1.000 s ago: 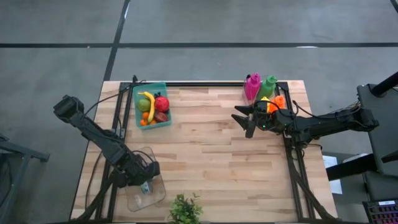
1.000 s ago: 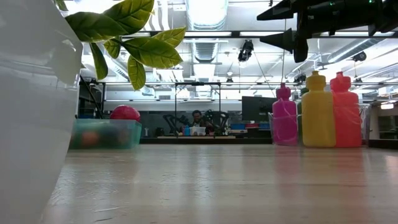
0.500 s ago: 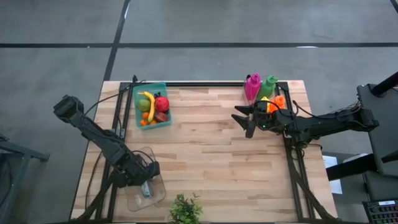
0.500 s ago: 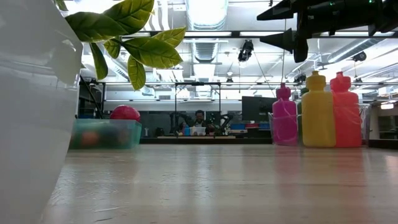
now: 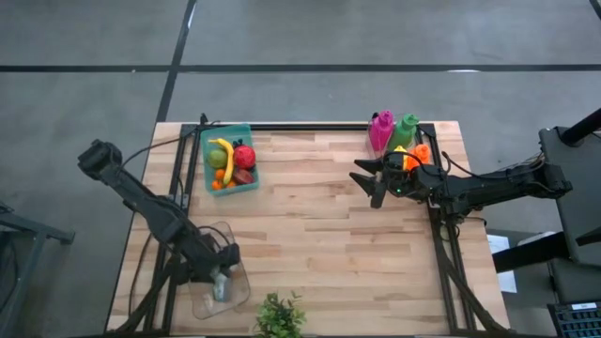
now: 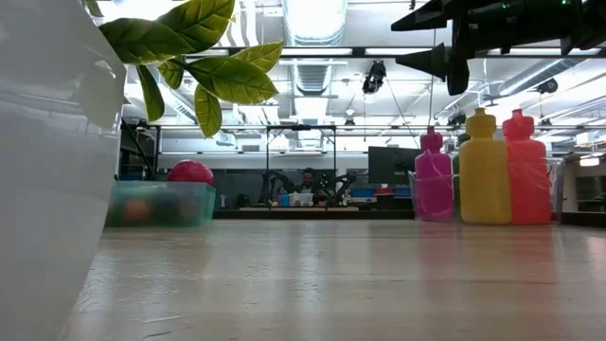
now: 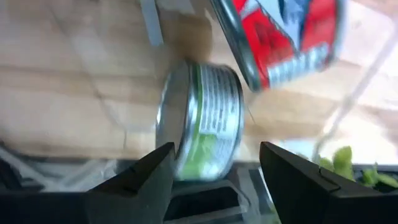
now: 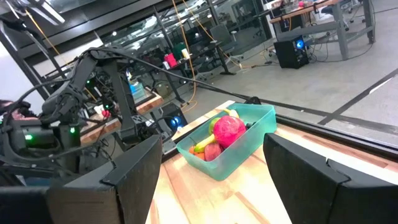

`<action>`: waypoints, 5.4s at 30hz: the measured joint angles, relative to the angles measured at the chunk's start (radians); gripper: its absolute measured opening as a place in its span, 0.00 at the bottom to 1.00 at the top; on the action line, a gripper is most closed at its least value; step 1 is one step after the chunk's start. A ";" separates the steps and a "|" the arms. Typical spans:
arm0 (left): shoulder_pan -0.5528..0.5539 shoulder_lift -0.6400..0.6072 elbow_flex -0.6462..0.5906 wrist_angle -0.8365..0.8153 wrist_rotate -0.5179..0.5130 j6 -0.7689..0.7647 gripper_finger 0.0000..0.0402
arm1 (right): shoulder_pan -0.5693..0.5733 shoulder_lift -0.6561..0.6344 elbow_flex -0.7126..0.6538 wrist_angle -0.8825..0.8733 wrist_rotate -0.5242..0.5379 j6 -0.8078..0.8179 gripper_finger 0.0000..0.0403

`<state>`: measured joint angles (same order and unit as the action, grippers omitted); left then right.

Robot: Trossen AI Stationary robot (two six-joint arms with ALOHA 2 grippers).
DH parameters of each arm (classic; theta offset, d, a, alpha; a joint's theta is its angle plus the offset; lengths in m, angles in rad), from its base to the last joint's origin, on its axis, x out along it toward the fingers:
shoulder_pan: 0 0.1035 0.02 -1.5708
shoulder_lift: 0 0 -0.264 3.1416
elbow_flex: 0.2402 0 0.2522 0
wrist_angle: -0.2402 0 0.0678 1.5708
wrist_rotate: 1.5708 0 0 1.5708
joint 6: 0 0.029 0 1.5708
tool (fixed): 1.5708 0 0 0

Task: Pick & Place Food Item
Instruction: Put the green tuna can into the left transparent bin, then return to Home Position

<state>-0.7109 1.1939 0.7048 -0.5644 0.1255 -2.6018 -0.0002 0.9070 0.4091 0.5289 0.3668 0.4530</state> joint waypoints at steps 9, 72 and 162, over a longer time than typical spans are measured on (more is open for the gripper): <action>0.000 -0.098 0.046 -0.012 0.005 0.010 0.59 | 0.000 0.000 0.000 0.000 0.000 0.000 0.69; 0.351 -0.975 -0.455 0.534 -0.857 2.514 0.59 | 0.000 -0.021 0.000 -0.002 -0.244 -0.125 0.69; 0.353 -1.183 -0.592 0.185 -0.885 2.245 0.59 | 0.015 -0.851 -0.394 -0.451 -0.236 -0.245 0.69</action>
<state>-0.3580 0.0105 0.1123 -0.3789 -0.7591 -0.3569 0.0151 0.0561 0.0147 0.0780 0.1310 0.2076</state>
